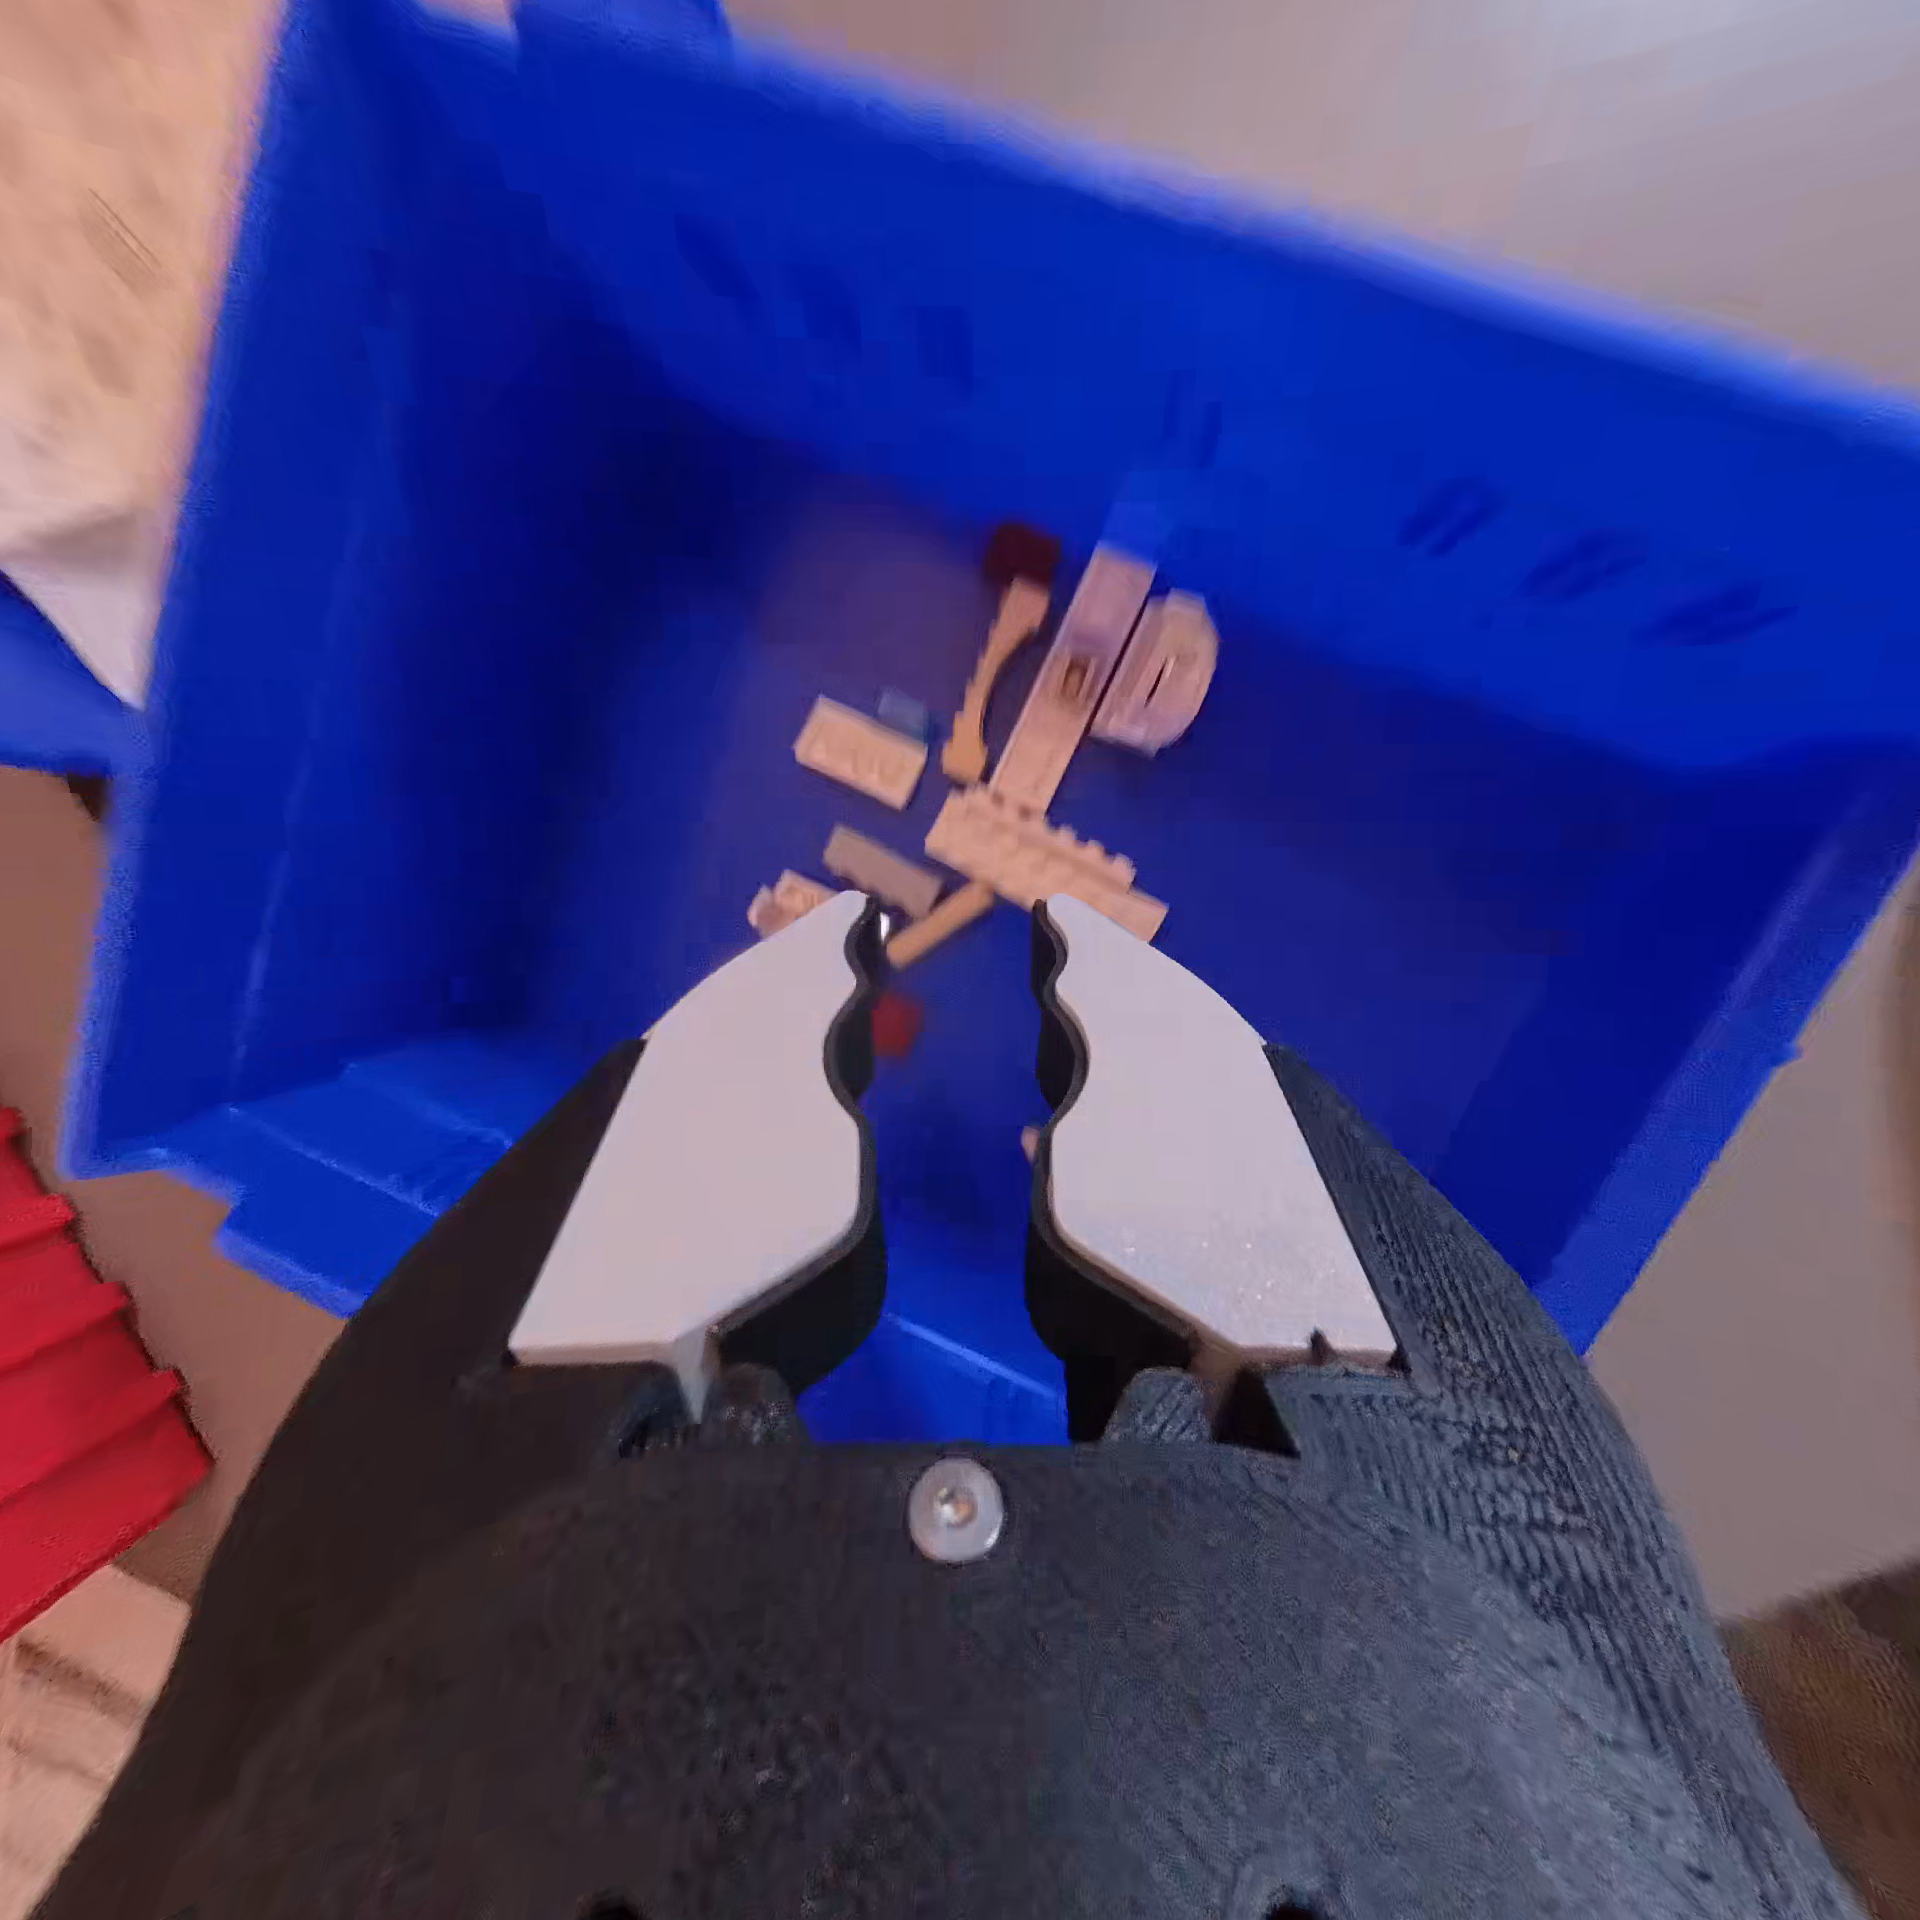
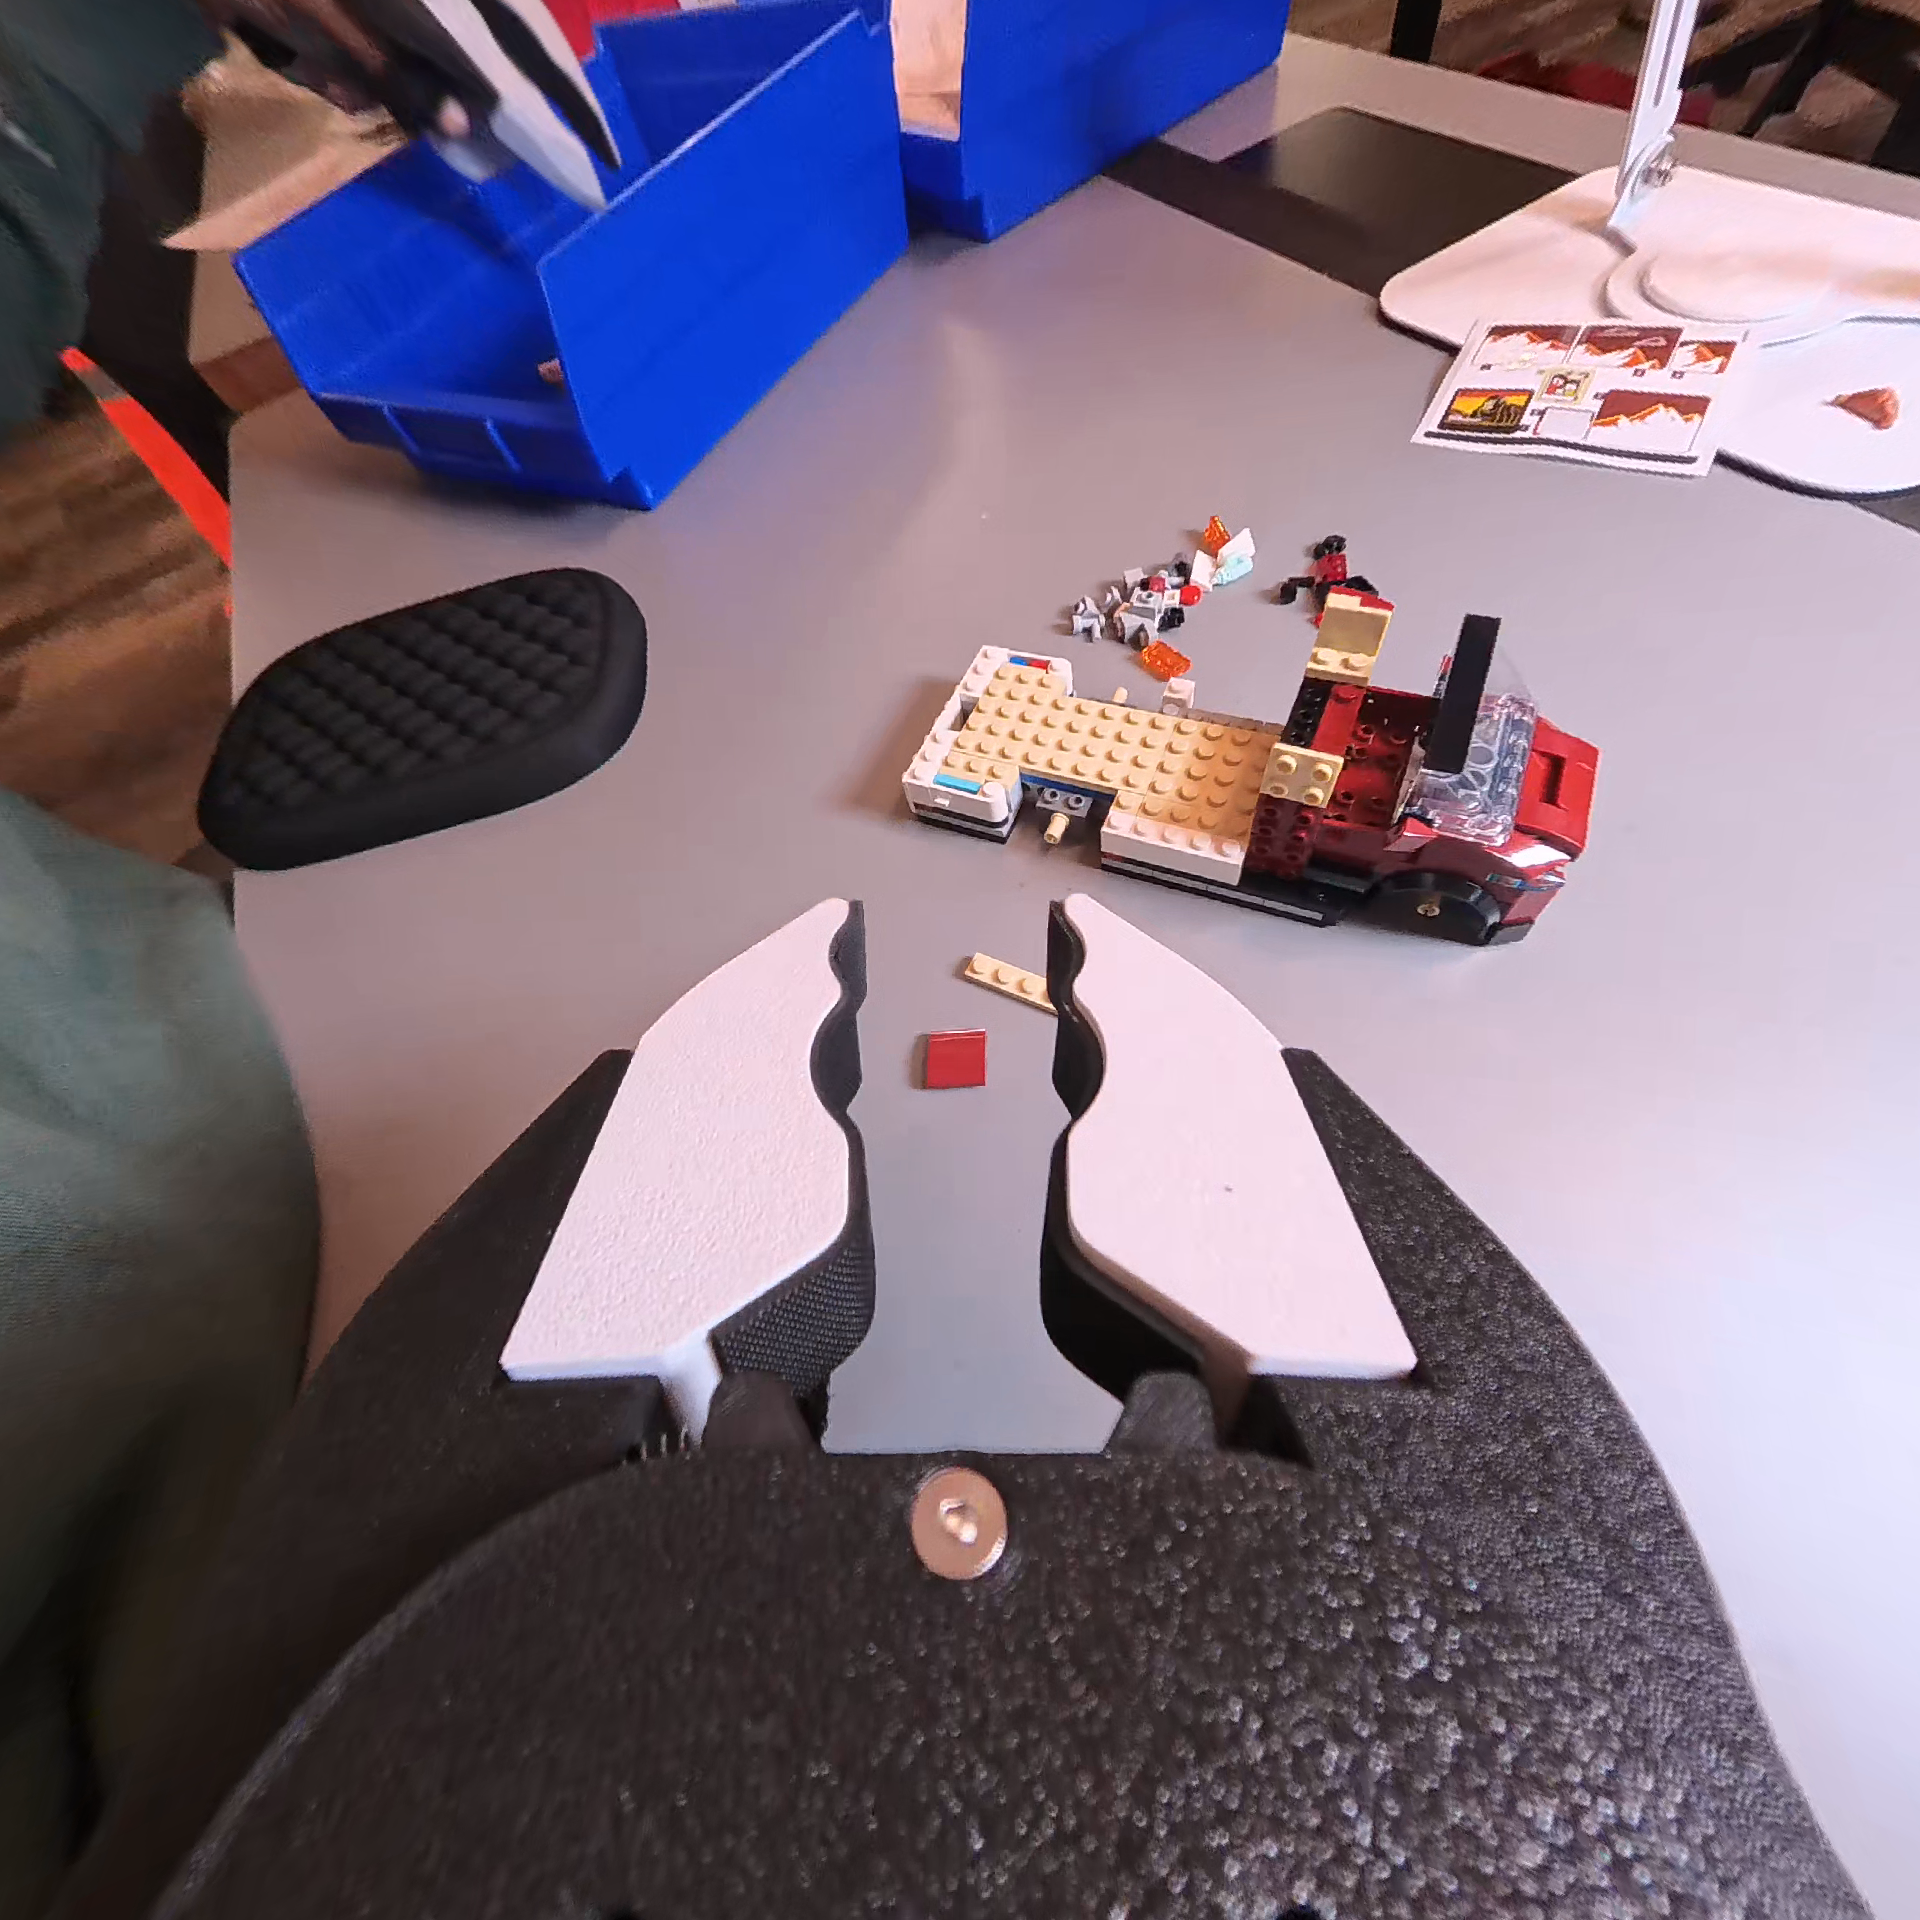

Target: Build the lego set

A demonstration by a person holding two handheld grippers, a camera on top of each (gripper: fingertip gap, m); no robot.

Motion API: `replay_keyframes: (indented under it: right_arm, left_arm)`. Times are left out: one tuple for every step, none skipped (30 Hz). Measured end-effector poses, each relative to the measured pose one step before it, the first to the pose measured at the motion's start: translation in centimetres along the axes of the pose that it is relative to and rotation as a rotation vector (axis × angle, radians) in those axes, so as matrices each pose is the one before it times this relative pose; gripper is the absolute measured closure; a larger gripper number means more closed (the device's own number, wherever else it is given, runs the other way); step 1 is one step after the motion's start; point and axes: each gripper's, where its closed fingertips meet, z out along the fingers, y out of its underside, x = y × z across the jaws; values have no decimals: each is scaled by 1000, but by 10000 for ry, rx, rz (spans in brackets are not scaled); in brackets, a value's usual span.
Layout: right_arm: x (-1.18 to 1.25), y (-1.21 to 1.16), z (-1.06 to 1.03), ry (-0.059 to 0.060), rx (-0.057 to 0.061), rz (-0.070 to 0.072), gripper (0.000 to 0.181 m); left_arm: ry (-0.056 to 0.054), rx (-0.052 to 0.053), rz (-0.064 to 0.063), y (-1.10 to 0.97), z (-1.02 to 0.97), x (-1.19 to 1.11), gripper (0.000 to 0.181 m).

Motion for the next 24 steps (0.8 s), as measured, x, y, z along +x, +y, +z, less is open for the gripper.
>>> replay_keyframes:
  right_arm:
    - [-9, -4, -15, -5, 56, 42, 148]
    - [42, -41, -43, 50, 62, -7, 148]
    - [7, -50, -69, 40, 59, -50, 149]
    - [-22, -20, -65, 9, 31, -36, 149]
    - [37, -25, -59, 30, 21, 1, 149]
    - [95, -34, -54, 43, 40, 22, 150]
    - [66, -54, -42, 3, 47, 47, 150]
    - [40, -52, -20, -25, 39, 75, 150]
    - [49, -65, -6, -23, 43, 71, 151]
    - [28, -67, -26, -17, 42, 40, 151]
    - [41, -36, -9, 0, 19, 15, 151]
    - [45, -11, -6, 19, -2, -1, 151]
    - [22, 16, 0, 10, -6, -10, 151]
    - [9, 8, -18, -3, -2, -6, 151]
    - [9, 22, -25, 1, -1, 0, 151]
    - [33, 28, -17, 10, -1, -1, 152]
    - [37, 28, -24, 9, 1, -2, 152]
    - [15, 18, -21, 0, 11, 1, 152]
    - [1, -5, -34, -5, 32, -3, 152]
    - [-8, -32, -49, -8, 35, -15, 152]
    - [5, -62, -88, 9, 42, -36, 153]
    - [24, -105, -134, 23, 63, -55, 153]
    - [24, -119, -181, 16, 73, -49, 153]
    - [25, -105, -171, 6, 69, -21, 153]
  left_arm:
    - [187, -907, 81, 1289, 939, -413, 150]
    - [143, -852, 253, 1179, 917, -278, 150]
    - [121, -825, 279, 1077, 902, -187, 150]
    - [-32, -751, 226, 869, 869, -315, 148]
    - [-39, -559, 249, 527, 763, -221, 147]
    - [104, -477, 164, 396, 635, 20, 148]
    - [124, -461, 82, 342, 471, 36, 149]
    - [119, -352, 129, 189, 289, 89, 149]
    - [129, -209, 205, 13, 199, 134, 150]
    - [110, -142, 137, -61, 195, 46, 151]
    - [91, -145, 23, -28, 115, -73, 152]
    - [35, -10, -25, -84, -59, -201, 152]
    - [44, -64, -7, 34, 63, -201, 154]
    - [145, -38, -32, 36, 33, -13, 155]
    - [73, -116, 26, 208, 57, -89, 156]
    - [245, -188, 48, 301, 140, 206, 157]
    - [83, -4, 50, 23, -19, 15, 158]
    - [8, -7, 96, -1, 4, -8, 159]
    - [-48, 19, 141, -25, -27, 29, 161]
    - [72, 138, 172, -102, -90, 341, 162]
    - [176, 226, 109, -143, -307, 656, 163]
    - [-74, 316, 116, -186, -664, 512, 164]
    - [-251, 446, 152, -382, -1121, 552, 164]
    - [-250, 680, 203, -881, -1577, 921, 164]
